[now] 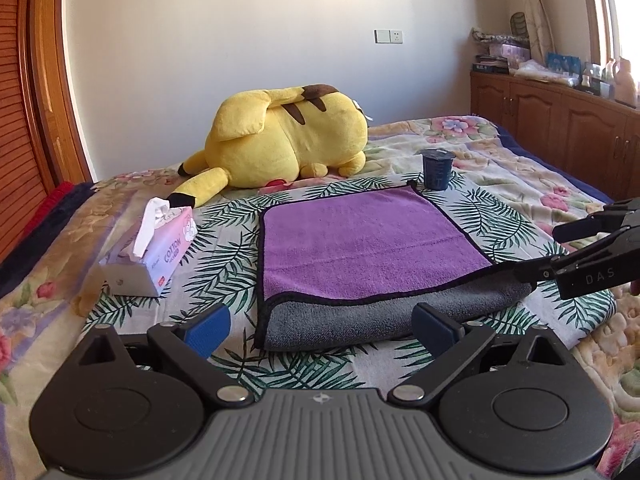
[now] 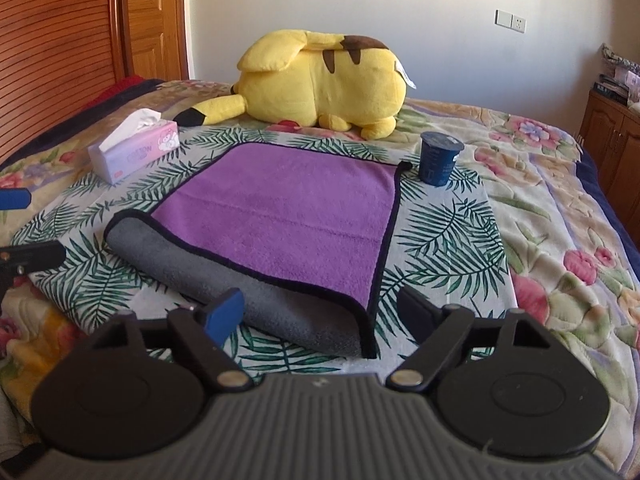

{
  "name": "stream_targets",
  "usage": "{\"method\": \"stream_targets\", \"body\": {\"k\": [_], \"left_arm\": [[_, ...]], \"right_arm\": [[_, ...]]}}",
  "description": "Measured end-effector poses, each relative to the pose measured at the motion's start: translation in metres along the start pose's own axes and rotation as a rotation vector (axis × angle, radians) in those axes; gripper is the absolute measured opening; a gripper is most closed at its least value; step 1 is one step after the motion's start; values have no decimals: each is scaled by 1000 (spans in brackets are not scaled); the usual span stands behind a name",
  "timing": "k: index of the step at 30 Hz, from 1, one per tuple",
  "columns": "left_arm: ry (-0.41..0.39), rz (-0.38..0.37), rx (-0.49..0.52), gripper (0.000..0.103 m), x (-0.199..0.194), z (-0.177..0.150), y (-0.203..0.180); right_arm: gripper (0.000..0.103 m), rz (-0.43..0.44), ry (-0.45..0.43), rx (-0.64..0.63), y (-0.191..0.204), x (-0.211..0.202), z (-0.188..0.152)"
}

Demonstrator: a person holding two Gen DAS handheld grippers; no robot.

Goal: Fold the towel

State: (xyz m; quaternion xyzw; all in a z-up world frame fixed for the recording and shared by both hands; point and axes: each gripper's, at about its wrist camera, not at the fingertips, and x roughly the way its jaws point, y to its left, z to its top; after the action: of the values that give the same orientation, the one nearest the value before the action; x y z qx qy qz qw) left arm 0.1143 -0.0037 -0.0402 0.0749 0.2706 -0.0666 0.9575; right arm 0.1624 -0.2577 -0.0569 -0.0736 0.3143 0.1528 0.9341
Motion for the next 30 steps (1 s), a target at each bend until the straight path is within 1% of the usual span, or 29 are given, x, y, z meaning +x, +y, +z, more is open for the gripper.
{"method": "stream_targets", "body": {"k": [2, 4, 8, 11, 15, 18, 22, 30], "left_arm": [[2, -9, -3, 79, 4, 1, 2], [9, -20, -4, 73, 9, 2, 3], [19, -24, -2, 70, 17, 3, 6], [29, -28, -4, 66, 22, 3, 9], [38, -31, -4, 60, 30, 5, 13], [49, -26, -10, 60, 37, 5, 17], [69, -25, -28, 56, 47, 5, 24], [91, -26, -53, 42, 67, 6, 39]], "right_arm": [[80, 3, 10, -1, -1, 4, 0], [79, 7, 19, -1, -3, 8, 1], [74, 15, 39, 13, -7, 14, 2], [70, 21, 52, 22, -11, 19, 2], [67, 23, 67, 25, -15, 26, 3], [65, 21, 78, 27, -18, 30, 4], [61, 22, 98, 31, -23, 36, 3], [58, 34, 131, 46, -27, 42, 1]]}}
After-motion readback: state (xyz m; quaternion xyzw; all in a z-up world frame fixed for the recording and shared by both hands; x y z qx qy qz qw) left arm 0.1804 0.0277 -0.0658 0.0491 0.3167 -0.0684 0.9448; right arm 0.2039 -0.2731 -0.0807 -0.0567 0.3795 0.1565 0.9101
